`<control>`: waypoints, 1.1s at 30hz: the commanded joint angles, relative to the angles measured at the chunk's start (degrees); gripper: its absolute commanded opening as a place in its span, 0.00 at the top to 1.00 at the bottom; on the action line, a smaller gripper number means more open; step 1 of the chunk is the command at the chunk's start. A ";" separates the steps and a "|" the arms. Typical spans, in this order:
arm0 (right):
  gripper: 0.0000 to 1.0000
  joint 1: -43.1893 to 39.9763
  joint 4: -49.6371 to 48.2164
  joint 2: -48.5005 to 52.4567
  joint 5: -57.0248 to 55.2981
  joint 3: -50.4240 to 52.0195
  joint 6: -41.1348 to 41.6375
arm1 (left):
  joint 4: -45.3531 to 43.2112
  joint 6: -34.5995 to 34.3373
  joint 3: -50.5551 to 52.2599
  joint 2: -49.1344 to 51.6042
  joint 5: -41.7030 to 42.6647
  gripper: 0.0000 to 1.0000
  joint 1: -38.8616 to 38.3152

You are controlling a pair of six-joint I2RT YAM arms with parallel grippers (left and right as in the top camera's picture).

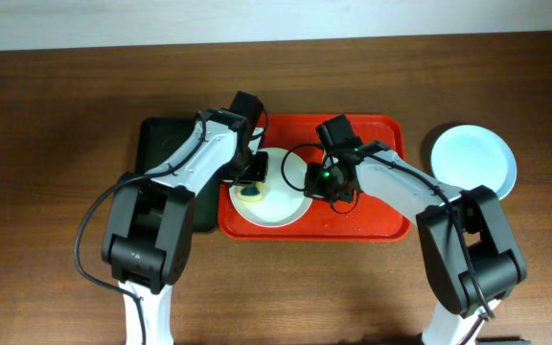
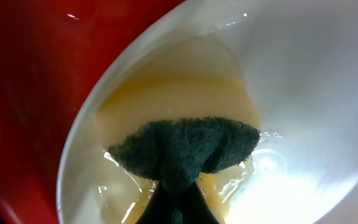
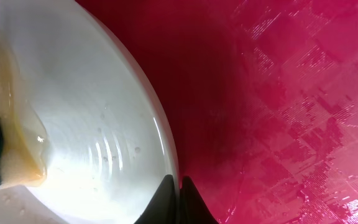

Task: Clean dirty plates on tray and stack at the side
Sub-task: 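Scrub the white plate's stained surface with the sponge in the left gripper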

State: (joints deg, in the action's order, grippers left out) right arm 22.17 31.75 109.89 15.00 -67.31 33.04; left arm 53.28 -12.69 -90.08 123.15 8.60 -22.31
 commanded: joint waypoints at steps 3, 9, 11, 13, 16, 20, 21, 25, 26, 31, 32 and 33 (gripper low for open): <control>0.96 0.33 0.57 0.13 -2.21 0.57 0.46 | -0.28 9.68 1.05 5.51 20.74 1.00 -0.52; 0.96 0.31 0.57 0.13 -2.21 0.57 0.44 | 2.78 10.27 -2.99 3.50 26.99 1.00 1.27; 0.96 0.31 0.57 0.13 -2.21 0.57 0.44 | 4.17 10.19 -5.05 1.05 22.53 1.00 2.05; 0.96 0.31 0.57 0.13 -2.21 0.57 0.44 | 5.42 10.14 -6.67 -1.51 16.74 1.00 2.40; 0.96 0.31 0.57 0.13 -2.21 0.57 0.44 | 5.95 8.24 -7.26 -6.27 6.93 1.00 2.51; 0.96 0.31 0.57 0.13 -2.21 0.57 0.44 | 6.01 5.88 -7.23 -8.52 0.35 1.00 2.49; 0.96 0.31 0.57 0.13 -2.21 0.57 0.44 | 5.99 5.88 -6.97 -8.31 0.35 1.00 2.49; 0.96 0.31 0.55 0.13 -2.23 0.57 0.44 | 5.88 5.86 -5.27 -7.34 0.35 1.00 2.45; 0.96 0.31 0.55 0.13 -2.23 0.57 0.44 | 5.77 5.86 -4.87 -6.95 0.35 1.00 2.45; 0.96 0.31 0.37 0.13 -2.23 0.57 0.44 | 2.25 5.88 -0.63 -5.40 0.57 1.00 1.81; 0.96 0.33 0.35 0.13 -2.23 0.57 0.44 | 0.68 5.86 0.68 -5.07 0.57 1.00 1.46; 0.96 0.33 0.35 0.13 -2.23 0.57 0.44 | -0.20 5.86 1.31 -4.96 0.57 1.00 1.36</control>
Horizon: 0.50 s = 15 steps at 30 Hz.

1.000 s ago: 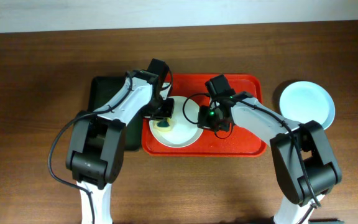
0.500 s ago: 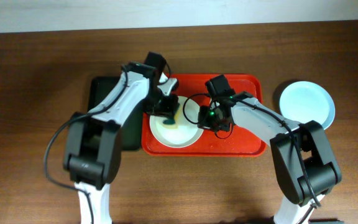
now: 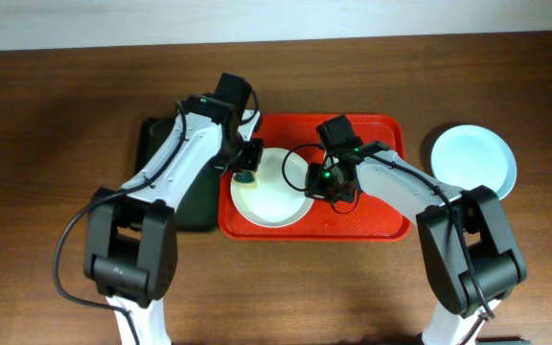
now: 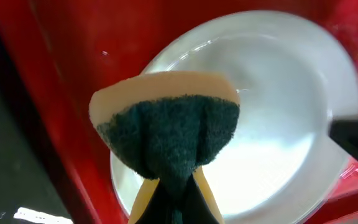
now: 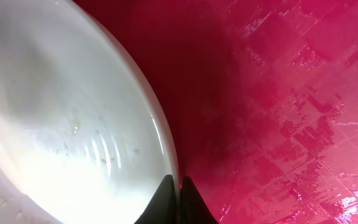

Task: Clean dirty plates on tray and stack at the side
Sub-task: 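Scrub the white plate's stained surface with the sponge in the left gripper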

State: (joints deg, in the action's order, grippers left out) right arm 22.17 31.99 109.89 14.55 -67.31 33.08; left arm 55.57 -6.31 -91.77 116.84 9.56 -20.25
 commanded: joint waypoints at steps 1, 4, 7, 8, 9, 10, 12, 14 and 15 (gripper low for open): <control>0.96 0.33 0.13 0.13 -1.77 0.57 0.39 | -3.28 -0.52 3.61 1.36 -0.42 1.00 -0.79; 0.95 0.33 0.13 0.13 -1.77 0.57 0.39 | -5.27 -0.52 5.22 1.36 -0.44 1.00 -0.85; 0.96 0.33 0.13 0.13 -1.77 0.57 0.39 | -7.45 -0.52 6.73 1.36 -0.42 1.00 -0.85; 0.96 0.33 0.13 0.13 -1.77 0.57 0.39 | -8.63 -0.52 7.72 1.36 -0.42 1.00 -0.85; 0.96 0.33 0.13 0.13 -1.77 0.57 0.39 | -9.09 -0.52 8.11 1.36 -0.44 1.00 -0.85; 0.96 0.33 0.13 0.13 -1.77 0.57 0.39 | -9.44 -0.55 8.39 1.36 -0.42 1.00 -0.85; 0.96 0.33 0.13 0.13 -1.77 0.57 0.39 | -10.56 -0.55 9.29 1.36 -0.50 1.00 -0.85; 0.96 0.33 0.13 0.13 -1.77 0.57 0.39 | -11.32 -0.76 9.79 1.46 -0.66 1.00 -0.85; 0.96 0.33 0.13 0.13 -1.75 0.57 0.39 | -11.63 -1.07 10.01 1.46 -0.66 1.00 -0.85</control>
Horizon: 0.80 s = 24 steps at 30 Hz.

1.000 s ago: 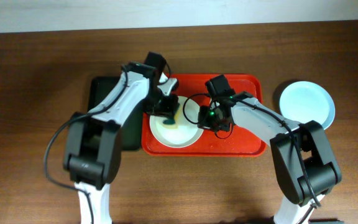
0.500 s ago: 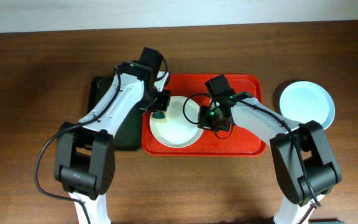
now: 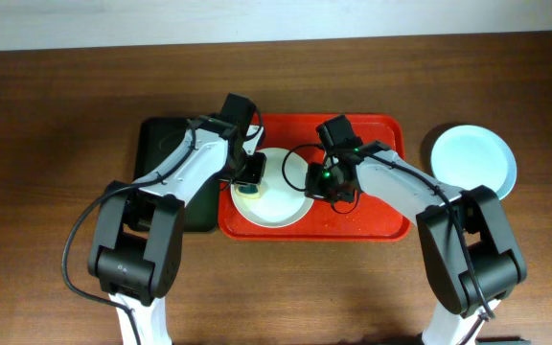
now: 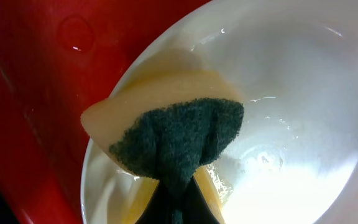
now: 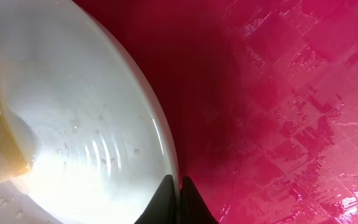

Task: Clean dirty plates on tray and stack at the side
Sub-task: 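Scrub the white plate's stained surface with the sponge in the left gripper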

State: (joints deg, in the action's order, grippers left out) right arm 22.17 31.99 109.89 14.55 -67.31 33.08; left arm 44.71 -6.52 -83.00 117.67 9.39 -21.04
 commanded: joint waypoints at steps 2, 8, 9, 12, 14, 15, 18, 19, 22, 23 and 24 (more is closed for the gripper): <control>0.96 0.33 0.13 0.13 -1.75 0.57 0.39 | -1.25 -1.84 1.55 1.11 -0.37 1.00 -0.07; 0.96 0.33 0.13 0.13 -1.53 0.57 0.39 | -1.05 -1.79 1.57 4.13 2.38 1.00 -1.14; 0.96 0.33 0.13 0.13 -1.49 0.57 0.39 | -1.07 -1.79 1.57 4.94 3.45 1.00 -1.49; 0.96 0.33 0.13 0.13 -1.49 0.57 0.37 | -1.18 -1.77 1.55 6.99 6.51 1.00 -2.58; 0.96 0.33 0.13 0.13 -1.49 0.57 0.39 | -1.16 -1.70 1.55 7.63 10.27 1.00 -3.23; 0.96 0.33 0.13 0.13 -1.49 0.57 0.39 | -1.18 -1.46 1.55 7.63 12.44 1.00 -3.43; 0.96 0.33 0.11 0.13 -1.49 0.57 0.39 | -1.97 -0.20 1.53 7.63 20.85 1.00 -3.63; 0.96 0.33 0.13 0.13 -1.49 0.57 0.39 | -2.38 -0.20 1.53 7.63 23.61 1.00 -3.63; 0.96 0.33 0.13 0.13 -1.49 0.57 0.39 | -3.58 -0.20 1.53 7.63 28.26 1.00 -3.61; 0.96 0.33 0.13 0.13 -1.49 0.57 0.39 | -3.69 -0.20 1.53 7.63 28.65 1.00 -3.61; 0.96 0.33 0.13 0.13 -1.51 0.57 0.39 | -3.72 -0.20 1.40 7.56 28.81 1.00 -3.43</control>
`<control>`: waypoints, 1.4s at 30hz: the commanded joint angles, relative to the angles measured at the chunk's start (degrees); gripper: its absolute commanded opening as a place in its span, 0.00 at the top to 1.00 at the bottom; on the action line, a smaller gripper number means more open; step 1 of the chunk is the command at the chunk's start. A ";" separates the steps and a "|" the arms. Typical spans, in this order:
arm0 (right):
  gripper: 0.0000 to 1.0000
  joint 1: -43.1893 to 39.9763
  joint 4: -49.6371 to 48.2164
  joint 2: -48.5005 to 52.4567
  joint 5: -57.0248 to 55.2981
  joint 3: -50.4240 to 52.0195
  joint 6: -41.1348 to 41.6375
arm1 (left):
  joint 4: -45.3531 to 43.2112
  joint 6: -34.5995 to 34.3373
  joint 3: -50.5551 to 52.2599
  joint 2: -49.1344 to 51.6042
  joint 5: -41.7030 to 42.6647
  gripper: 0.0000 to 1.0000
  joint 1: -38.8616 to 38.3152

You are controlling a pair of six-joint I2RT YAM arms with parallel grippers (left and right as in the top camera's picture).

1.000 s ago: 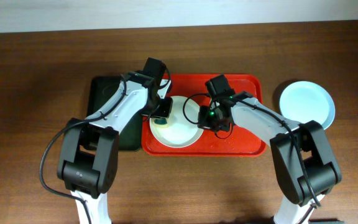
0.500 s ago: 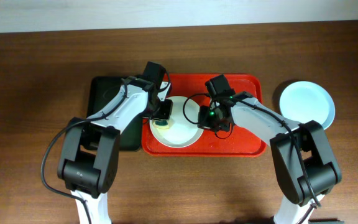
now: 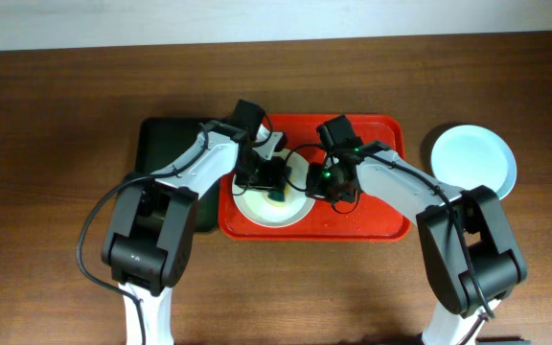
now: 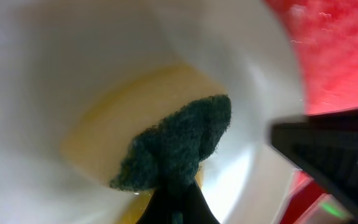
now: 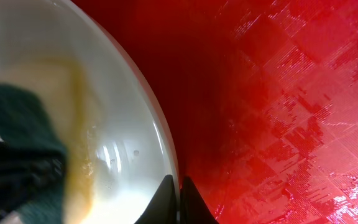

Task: Clean dirty plates on tray and stack at the side
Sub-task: 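Scrub the white plate's stained surface with the sponge in the left gripper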

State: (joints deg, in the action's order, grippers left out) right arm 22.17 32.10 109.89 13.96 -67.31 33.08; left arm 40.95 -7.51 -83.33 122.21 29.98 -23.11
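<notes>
A white plate (image 3: 257, 206) lies on the red tray (image 3: 372, 216). My left gripper (image 3: 274, 184) is shut on a yellow sponge with a green scouring face (image 4: 173, 146), pressed onto the plate's middle, toward its right side. The sponge (image 5: 23, 143) also shows in the right wrist view. My right gripper (image 5: 178, 183) is shut on the plate's right rim (image 5: 160, 124), holding it on the tray (image 5: 278, 93). The plate's inside (image 4: 55, 74) is wet and glossy.
A clean pale-blue plate (image 3: 474, 159) sits on the wooden table to the right of the tray. A dark green board (image 3: 166, 153) lies left of the tray, partly under my left arm. The tray's right half is wet.
My left gripper has moved with the sponge from the plate's left side to its middle-right, close to the right gripper. The right gripper has stayed on the rim.
The sponge was pressed on the plate's left part. Then it was lifted clear above the plate's left edge. Then it was down on the left side again, and now it lies near the plate's right. The right gripper held the rim throughout.
</notes>
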 commanded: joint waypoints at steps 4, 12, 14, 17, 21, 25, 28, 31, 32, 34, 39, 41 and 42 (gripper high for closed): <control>0.96 0.33 0.02 0.13 -0.94 0.57 0.37 | 1.86 1.03 -1.09 2.84 8.15 1.00 -0.37; 0.96 0.33 0.00 0.13 -0.94 0.57 0.20 | 12.15 1.09 -8.50 -3.91 -18.23 1.00 0.52; 0.96 0.33 0.00 0.13 -0.94 0.57 0.22 | 12.44 1.05 -8.50 -5.35 -22.23 1.00 0.52; 0.96 0.33 0.00 0.13 -0.94 0.57 0.22 | 12.96 0.04 -8.48 -5.55 -24.46 1.00 0.55; 0.96 0.33 0.02 0.13 -0.94 0.57 0.22 | 12.94 -0.66 -7.98 -5.18 -24.48 1.00 0.39; 0.96 0.33 0.00 0.13 -0.96 0.57 0.22 | 11.91 -0.81 -5.57 -4.79 -24.46 1.00 0.11; 0.96 0.33 0.00 0.13 -0.96 0.57 0.22 | 8.50 -1.33 -2.01 -4.79 -24.46 1.00 -0.09; 0.96 0.33 0.00 0.13 -0.96 0.57 0.22 | 6.10 -3.85 1.01 -4.79 -24.44 1.00 -0.09; 0.96 0.33 0.00 0.13 -0.96 0.57 0.22 | 5.11 -4.44 2.05 -4.79 -24.46 1.00 -0.09; 0.96 0.33 0.00 0.13 -0.96 0.57 0.22 | 3.10 -5.33 4.07 -4.79 -23.80 1.00 -0.11; 0.95 0.33 0.00 0.13 -0.94 0.57 0.22 | 0.70 -5.27 6.36 -4.79 -10.40 1.00 -0.13; 0.95 0.33 0.00 0.13 -0.94 0.57 0.22 | -0.50 -5.29 6.54 -4.79 -5.79 1.00 -0.42; 0.95 0.33 0.00 0.13 -0.94 0.57 0.22 | -1.16 -5.29 6.54 -4.79 -4.44 1.00 -0.66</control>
State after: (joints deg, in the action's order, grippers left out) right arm 22.17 32.10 109.89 13.69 -67.31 33.19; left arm 40.82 -11.88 -78.94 116.55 13.08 -22.48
